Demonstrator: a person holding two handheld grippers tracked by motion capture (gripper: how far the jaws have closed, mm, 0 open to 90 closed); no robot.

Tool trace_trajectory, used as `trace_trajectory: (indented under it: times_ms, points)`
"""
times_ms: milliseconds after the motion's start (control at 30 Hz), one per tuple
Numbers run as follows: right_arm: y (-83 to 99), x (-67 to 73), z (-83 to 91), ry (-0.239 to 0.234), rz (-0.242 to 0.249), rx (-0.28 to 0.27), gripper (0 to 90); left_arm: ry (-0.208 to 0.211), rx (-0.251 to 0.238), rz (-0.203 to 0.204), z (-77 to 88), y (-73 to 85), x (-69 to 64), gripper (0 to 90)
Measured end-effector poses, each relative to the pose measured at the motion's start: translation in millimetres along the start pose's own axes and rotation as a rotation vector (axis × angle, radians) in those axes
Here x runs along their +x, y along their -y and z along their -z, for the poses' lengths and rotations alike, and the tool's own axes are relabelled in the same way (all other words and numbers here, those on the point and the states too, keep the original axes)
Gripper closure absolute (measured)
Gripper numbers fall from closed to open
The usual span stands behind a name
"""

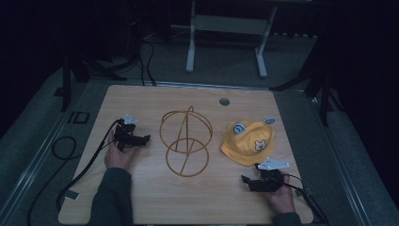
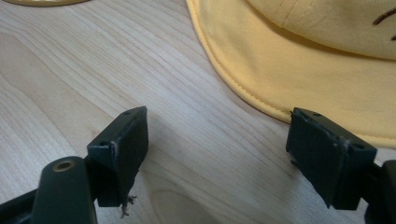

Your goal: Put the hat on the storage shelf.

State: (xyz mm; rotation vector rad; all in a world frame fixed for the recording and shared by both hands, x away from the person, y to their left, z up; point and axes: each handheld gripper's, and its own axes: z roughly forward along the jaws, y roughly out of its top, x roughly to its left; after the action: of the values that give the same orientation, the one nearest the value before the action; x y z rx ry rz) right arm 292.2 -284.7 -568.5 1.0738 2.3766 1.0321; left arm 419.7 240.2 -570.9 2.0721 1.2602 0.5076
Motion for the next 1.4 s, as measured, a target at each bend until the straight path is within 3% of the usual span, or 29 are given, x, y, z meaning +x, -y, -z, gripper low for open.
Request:
trace_trajectory:
  times_ms: [533, 767, 933, 1133, 1167, 1400]
  points:
    - [-0.1, 0.1, 0.0, 0.005, -0.006, 0.000, 22.5, 0.000, 0.000, -0.001, 0.0, 0.0, 0.1, 9.0]
    - [-0.5, -0.5, 2.2, 0.006, -0.008, -0.001, 31.8, 0.000, 0.000, -0.001, 0.0, 0.0, 0.0, 9.0]
    - [-0.7, -0.7, 4.2, -0.004, -0.014, 0.007, 32.0, 0.000, 0.000, -0.001, 0.0, 0.0, 0.0, 9.0]
    - [-3.7, -1.2, 6.5, -0.007, 0.018, 0.044, 33.0, 0.000, 0.000, -0.001, 0.0, 0.0, 0.0, 9.0]
    - [-7.0, -1.0, 8.8, -0.002, 0.053, 0.071, 34.5, 0.000, 0.000, -0.001, 0.1, 0.0, 0.1, 9.0]
    - [-14.4, -1.7, 12.4, 0.003, 0.105, 0.101, 34.6, -0.001, 0.000, -0.001, 0.1, 0.0, 0.1, 9.1]
